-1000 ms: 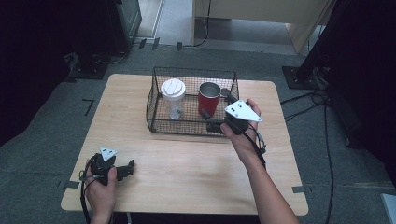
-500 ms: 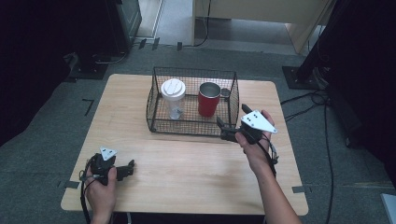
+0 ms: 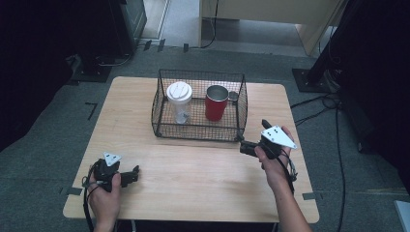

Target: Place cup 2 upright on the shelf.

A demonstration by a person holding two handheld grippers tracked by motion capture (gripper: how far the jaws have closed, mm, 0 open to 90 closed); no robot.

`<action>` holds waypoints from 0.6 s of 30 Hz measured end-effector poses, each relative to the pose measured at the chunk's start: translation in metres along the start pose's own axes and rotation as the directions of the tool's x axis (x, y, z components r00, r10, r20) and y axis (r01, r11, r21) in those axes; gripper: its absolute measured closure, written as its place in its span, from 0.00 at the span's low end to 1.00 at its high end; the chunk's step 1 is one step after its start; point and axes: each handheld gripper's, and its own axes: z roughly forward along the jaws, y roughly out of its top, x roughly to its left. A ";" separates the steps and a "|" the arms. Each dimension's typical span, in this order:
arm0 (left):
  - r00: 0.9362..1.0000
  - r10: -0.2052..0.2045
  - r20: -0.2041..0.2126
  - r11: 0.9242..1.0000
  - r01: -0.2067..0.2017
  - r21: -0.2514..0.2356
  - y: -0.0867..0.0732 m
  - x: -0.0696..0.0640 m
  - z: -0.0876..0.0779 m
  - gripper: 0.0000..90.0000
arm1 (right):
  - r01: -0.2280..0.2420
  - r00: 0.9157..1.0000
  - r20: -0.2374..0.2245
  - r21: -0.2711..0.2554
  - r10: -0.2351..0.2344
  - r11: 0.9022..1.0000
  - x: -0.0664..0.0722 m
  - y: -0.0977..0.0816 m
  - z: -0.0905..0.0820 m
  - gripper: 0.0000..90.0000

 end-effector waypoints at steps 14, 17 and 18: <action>1.000 0.002 0.000 1.000 -0.002 0.001 0.000 0.000 0.000 0.00 | -0.031 0.997 0.070 0.067 0.026 0.997 -0.025 -0.036 -0.020 0.02; 1.000 0.002 0.000 1.000 -0.002 0.001 0.000 0.000 0.000 0.00 | -0.043 0.996 0.082 0.089 0.036 0.995 -0.030 -0.046 -0.023 0.02; 1.000 0.002 0.000 1.000 -0.002 0.001 0.000 0.000 0.000 0.00 | -0.048 0.995 0.087 0.097 0.040 0.994 -0.032 -0.049 -0.024 0.02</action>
